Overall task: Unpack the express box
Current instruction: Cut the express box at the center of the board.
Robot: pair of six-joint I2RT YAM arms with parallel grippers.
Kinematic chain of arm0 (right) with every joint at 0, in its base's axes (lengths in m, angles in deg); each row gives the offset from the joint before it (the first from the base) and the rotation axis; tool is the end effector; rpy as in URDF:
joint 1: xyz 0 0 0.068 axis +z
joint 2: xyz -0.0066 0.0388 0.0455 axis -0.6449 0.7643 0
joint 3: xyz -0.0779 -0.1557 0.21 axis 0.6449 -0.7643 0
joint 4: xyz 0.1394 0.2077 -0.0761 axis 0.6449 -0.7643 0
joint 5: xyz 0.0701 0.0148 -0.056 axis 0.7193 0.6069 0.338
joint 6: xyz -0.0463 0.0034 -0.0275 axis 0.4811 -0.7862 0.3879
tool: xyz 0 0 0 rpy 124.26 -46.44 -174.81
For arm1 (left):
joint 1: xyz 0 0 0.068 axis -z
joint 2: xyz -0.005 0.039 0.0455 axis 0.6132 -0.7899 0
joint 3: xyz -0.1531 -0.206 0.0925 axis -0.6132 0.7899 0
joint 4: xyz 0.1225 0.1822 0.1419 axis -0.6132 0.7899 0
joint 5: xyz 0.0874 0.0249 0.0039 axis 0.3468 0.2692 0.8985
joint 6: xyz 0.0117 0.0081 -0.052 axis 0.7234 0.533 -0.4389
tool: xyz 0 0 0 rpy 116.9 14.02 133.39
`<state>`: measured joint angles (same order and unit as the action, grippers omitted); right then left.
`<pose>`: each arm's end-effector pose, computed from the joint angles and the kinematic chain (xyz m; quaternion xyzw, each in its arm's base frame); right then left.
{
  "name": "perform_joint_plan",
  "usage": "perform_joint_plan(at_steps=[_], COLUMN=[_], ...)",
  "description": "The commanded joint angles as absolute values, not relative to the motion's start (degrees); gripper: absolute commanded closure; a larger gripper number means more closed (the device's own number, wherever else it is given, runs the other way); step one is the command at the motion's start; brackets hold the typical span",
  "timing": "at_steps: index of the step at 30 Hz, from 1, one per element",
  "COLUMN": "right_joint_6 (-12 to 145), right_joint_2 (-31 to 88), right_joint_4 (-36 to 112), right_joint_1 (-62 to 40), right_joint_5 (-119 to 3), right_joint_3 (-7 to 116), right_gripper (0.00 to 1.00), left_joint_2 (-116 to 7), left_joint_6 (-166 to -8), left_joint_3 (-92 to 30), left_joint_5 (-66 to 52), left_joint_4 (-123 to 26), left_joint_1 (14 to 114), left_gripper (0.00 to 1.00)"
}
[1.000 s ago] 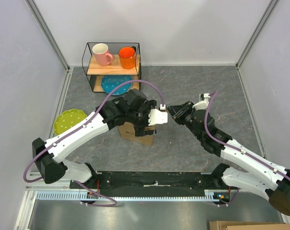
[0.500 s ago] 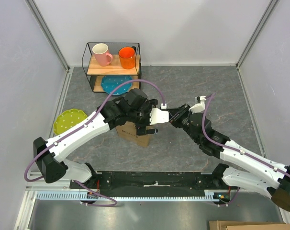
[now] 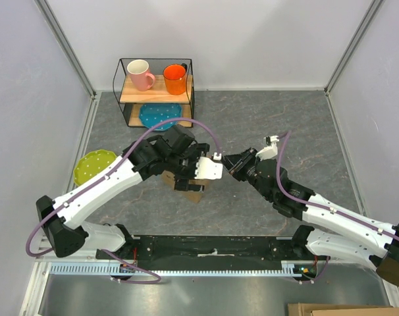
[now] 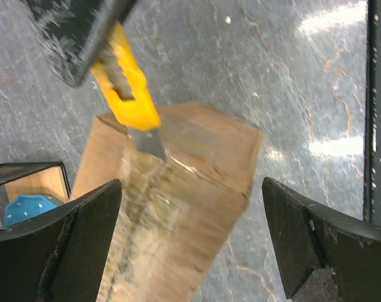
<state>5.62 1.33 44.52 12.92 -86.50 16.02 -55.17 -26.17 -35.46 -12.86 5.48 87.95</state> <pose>0.1435 0.1701 0.2939 0.2109 0.7382 0.4748 0.4303 0.1643 -0.2104 0.3479 0.7381 0.5772 -0.1200 0.3280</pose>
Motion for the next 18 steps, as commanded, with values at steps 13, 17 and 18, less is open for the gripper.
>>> perform_joint_plan(at_steps=[13, 17, 18], right_joint_6=[7.17, 6.73, 6.55], right_joint_2=[2.92, 3.10, 3.18], right_joint_4=[39.09, 39.27, 39.62], right_joint_1=[13.11, 13.19, 13.11], right_joint_5=[-87.37, -86.93, -86.84], right_joint_3=[17.02, 16.67, 16.58], right_gripper=[1.00, 1.00, 1.00], left_joint_2=[-51.82, -52.96, -53.31], left_joint_6=[-15.57, -14.35, -14.08], left_joint_3=[-34.52, -34.43, -34.43], left_joint_5=[-12.50, -12.15, -12.24], left_joint_4=[7.12, 4.21, 3.77], left_joint_1=[84.06, 82.65, 82.13], left_gripper=[0.01, 0.01, 0.01])
